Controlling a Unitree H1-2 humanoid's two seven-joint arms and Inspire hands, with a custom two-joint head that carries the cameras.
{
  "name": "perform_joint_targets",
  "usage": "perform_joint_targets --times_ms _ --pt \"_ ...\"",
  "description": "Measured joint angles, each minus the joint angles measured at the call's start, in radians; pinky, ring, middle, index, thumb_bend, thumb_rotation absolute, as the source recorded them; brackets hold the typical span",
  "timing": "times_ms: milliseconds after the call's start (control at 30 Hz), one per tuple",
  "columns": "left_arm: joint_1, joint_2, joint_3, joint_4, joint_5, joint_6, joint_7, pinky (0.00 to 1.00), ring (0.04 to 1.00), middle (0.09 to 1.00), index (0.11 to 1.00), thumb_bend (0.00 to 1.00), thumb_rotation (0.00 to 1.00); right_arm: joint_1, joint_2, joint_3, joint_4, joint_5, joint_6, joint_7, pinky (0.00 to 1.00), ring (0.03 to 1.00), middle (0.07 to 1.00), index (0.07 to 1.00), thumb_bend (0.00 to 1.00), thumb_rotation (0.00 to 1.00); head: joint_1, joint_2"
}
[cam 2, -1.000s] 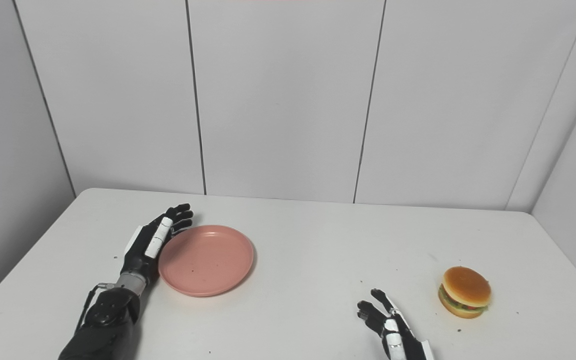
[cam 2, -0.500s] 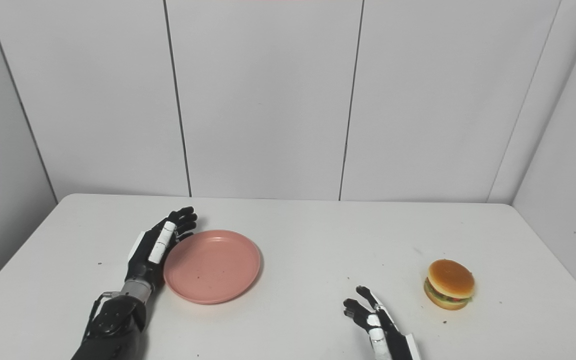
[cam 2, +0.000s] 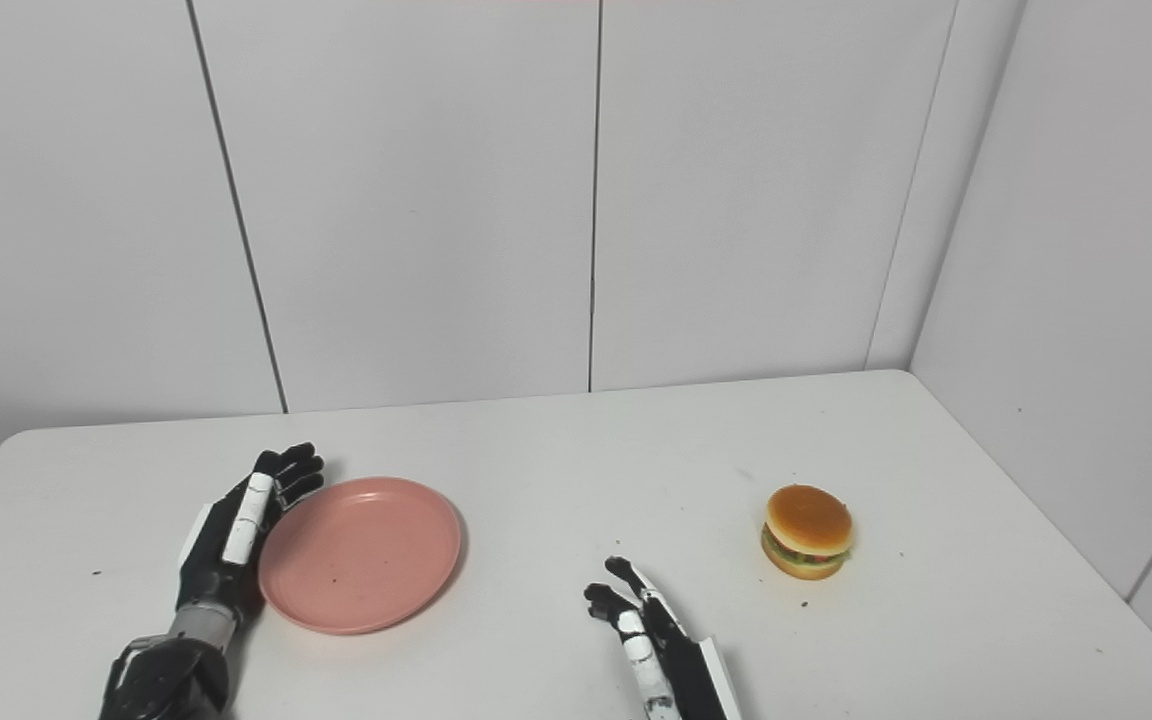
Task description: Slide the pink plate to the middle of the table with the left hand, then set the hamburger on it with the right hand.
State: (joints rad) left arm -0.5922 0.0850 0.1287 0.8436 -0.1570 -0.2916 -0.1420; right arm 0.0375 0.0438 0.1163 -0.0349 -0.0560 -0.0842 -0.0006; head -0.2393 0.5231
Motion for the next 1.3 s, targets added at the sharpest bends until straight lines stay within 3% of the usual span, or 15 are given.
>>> perform_joint_targets --times_ms 300,667,1000,1133,1300 --pt "0.017 -0.015 -0.01 -0.036 0.002 0.008 0.0 0.82 0.819 0.783 0.688 0.95 0.84 -0.003 0.033 0.019 0.01 -0.04 0.0 -0.034 0.85 0.777 0.779 0.866 0.7 1.0 -0.077 0.0" --pt "0.055 -0.052 -0.04 -0.117 0.013 0.008 0.017 0.83 0.825 0.787 0.685 0.96 0.86 -0.004 0.037 0.023 0.011 -0.054 0.0 -0.037 0.84 0.773 0.78 0.867 0.68 1.0 -0.072 0.005" --pt "0.087 -0.09 -0.054 -0.18 0.054 0.063 0.091 0.83 0.809 0.778 0.651 0.93 0.88 -0.005 0.037 0.025 0.014 -0.067 0.0 -0.038 0.82 0.774 0.781 0.868 0.67 1.0 -0.06 0.002" --pt "0.09 -0.093 -0.055 -0.186 0.054 0.077 0.095 0.85 0.812 0.786 0.653 0.92 0.89 -0.006 0.035 0.035 0.019 -0.12 -0.013 -0.056 0.78 0.778 0.78 0.867 0.67 1.0 -0.057 0.002" --pt "0.095 -0.096 -0.061 -0.196 0.061 0.078 0.099 0.82 0.803 0.772 0.642 0.92 0.89 -0.002 0.035 0.042 0.007 -0.236 -0.025 -0.112 0.76 0.798 0.852 0.861 0.67 1.0 -0.054 0.002"
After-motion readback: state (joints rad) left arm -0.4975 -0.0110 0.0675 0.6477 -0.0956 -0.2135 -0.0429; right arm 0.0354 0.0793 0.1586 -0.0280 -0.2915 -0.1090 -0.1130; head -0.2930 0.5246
